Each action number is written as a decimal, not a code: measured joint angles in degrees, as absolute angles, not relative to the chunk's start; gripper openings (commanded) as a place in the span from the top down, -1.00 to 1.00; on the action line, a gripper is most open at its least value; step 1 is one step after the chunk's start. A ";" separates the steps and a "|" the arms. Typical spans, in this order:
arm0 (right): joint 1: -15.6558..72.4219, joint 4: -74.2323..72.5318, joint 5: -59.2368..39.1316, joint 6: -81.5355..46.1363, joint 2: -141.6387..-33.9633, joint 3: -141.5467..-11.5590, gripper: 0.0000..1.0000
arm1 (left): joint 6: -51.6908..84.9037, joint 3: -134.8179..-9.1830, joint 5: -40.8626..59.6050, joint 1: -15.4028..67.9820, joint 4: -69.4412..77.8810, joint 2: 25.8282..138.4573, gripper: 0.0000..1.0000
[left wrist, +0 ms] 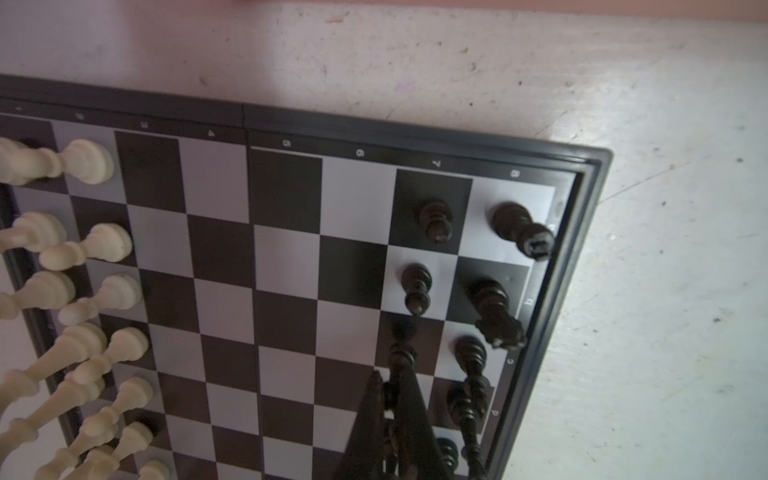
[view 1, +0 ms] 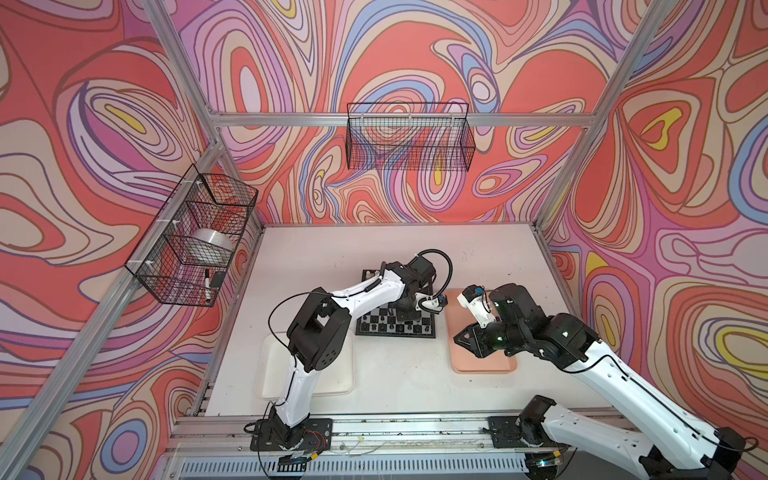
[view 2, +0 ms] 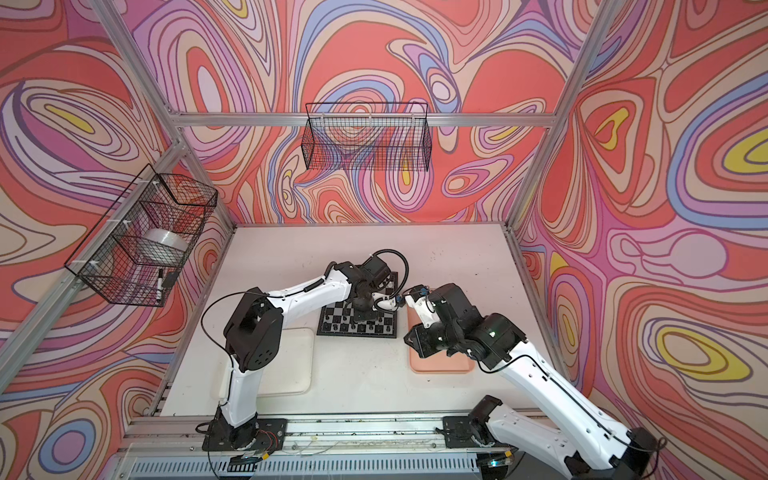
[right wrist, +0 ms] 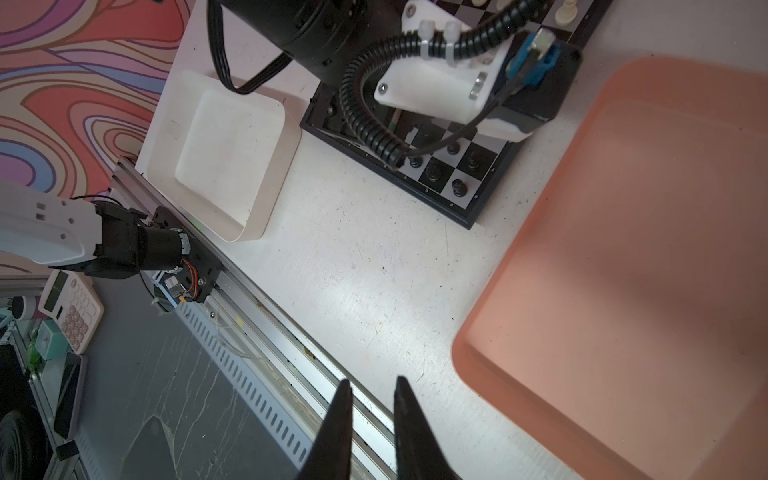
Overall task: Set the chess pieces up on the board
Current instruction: 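Lower the black pawn onto the remaining empty square among the black pawns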
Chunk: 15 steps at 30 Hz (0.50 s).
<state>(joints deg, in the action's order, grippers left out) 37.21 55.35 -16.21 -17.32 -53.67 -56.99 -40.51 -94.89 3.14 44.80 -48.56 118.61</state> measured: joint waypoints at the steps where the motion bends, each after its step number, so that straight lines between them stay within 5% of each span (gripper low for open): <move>1: 37.21 55.33 -16.21 -17.32 -53.67 -56.99 0.62 | -40.51 -94.89 3.14 44.80 -48.56 118.65 0.91; 15: 37.21 55.33 -15.84 -17.32 -53.67 -56.40 0.62 | -40.53 -94.83 3.14 45.04 -48.53 118.72 0.89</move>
<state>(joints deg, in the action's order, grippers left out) 37.21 55.33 -15.84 -17.32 -53.67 -56.40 -40.53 -94.83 3.14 45.04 -48.53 118.72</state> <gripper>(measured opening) 0.191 0.070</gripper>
